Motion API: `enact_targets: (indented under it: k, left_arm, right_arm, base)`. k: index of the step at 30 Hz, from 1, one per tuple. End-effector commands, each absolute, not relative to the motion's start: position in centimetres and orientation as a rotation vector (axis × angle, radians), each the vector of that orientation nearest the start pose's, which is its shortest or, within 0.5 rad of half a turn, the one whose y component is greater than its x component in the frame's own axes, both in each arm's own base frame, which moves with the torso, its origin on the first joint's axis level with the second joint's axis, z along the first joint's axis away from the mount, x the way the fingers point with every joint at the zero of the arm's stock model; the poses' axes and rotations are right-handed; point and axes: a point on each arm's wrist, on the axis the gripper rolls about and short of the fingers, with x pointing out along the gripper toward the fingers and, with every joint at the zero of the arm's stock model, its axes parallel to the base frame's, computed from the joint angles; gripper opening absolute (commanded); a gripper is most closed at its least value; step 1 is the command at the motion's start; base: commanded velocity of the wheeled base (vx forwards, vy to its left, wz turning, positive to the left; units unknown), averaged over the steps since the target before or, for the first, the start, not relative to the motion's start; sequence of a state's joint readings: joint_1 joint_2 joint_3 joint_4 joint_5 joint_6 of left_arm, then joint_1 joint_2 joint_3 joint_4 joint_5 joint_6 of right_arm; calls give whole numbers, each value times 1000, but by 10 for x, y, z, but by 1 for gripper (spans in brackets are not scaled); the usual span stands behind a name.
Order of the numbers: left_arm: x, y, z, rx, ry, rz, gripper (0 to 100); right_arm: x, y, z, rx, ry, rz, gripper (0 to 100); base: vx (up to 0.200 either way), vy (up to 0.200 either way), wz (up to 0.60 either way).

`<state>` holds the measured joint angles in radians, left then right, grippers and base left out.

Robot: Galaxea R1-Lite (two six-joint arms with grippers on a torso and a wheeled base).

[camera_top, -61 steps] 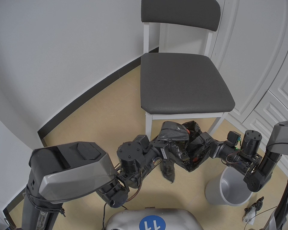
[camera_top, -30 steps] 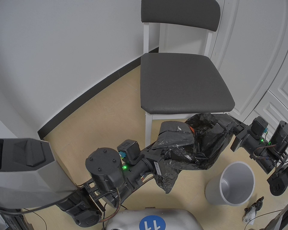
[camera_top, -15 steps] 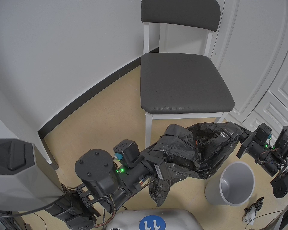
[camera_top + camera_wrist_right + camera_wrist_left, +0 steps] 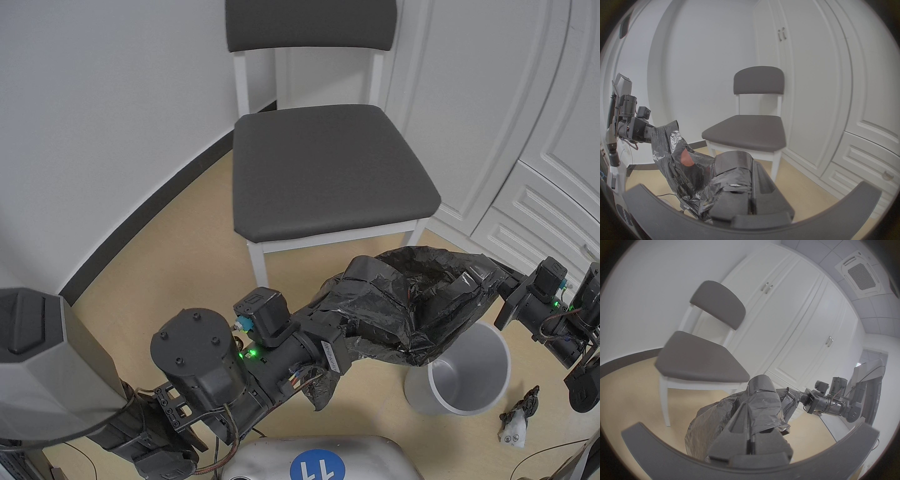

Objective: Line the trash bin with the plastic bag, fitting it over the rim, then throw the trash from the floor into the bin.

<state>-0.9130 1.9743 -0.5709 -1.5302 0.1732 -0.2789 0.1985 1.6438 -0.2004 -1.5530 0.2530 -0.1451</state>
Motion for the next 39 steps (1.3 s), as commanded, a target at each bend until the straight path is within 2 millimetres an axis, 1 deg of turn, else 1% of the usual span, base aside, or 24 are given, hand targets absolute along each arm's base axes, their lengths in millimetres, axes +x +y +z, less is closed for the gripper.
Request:
enact_targets:
  k: [1, 16, 19, 24, 29, 36, 39]
  left_arm:
    - [201, -252, 130, -336, -12, -751, 0]
    - [203, -251, 131, -337, -14, -743, 0]
    - [203, -250, 131, -338, -14, -740, 0]
    - [205, -249, 133, -341, -21, -730, 0]
    - [203, -245, 139, -351, -37, -733, 0]
    - [205, -242, 141, -355, -43, -720, 0]
    - [207, -239, 148, -364, -70, -716, 0]
  right_arm:
    - [214, 49, 148, -146, -161, 442, 0]
    - [214, 49, 150, -145, -167, 441, 0]
    - [214, 49, 147, -146, -153, 442, 0]
    - [213, 49, 145, -145, -144, 449, 0]
    - [213, 49, 144, -144, -142, 462, 0]
    - [214, 50, 141, -142, -127, 463, 0]
    - [215, 50, 142, -139, -130, 465, 0]
  base:
    - [0, 0, -600]
    - [0, 0, -600]
    - [0, 0, -600]
    - [0, 0, 0]
    - [0, 0, 0]
    - [0, 0, 0]
    - [0, 0, 0]
